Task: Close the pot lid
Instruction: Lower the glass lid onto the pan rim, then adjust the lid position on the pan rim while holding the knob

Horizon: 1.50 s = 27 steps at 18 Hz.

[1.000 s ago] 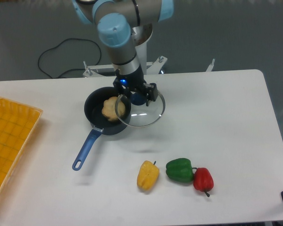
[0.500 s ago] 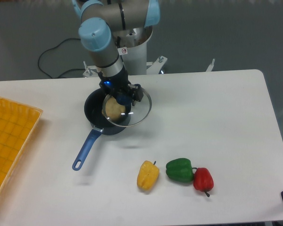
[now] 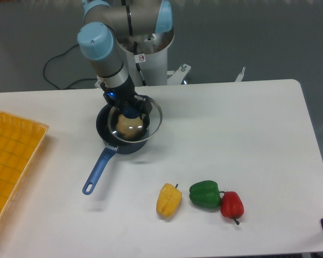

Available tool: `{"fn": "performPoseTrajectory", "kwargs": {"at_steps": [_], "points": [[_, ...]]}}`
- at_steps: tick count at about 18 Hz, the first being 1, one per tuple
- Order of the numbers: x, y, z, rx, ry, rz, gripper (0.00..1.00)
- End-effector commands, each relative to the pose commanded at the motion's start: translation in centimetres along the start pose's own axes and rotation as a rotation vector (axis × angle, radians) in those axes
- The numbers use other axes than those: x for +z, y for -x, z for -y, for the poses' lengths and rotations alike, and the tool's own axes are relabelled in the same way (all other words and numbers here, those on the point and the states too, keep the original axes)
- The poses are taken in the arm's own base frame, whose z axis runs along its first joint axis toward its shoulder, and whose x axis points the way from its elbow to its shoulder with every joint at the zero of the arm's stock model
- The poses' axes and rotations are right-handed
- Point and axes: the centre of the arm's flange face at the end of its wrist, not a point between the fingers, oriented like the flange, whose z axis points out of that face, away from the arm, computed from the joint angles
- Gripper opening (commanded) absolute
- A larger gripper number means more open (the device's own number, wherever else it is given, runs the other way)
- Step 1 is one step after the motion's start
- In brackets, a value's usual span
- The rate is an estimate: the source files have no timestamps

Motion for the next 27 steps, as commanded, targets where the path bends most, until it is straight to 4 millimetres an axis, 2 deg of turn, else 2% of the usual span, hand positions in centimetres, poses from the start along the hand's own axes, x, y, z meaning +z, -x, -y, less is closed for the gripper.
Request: {"fn": "performPoseTrajectory", "kwargs": {"at_steps": [5, 27], "points": [[0.3, -1.2, 0.1, 0.008, 0.004, -0.009, 0.55], [0.1, -1.6, 0.4, 0.006, -0.015, -0.004, 0.55]]}}
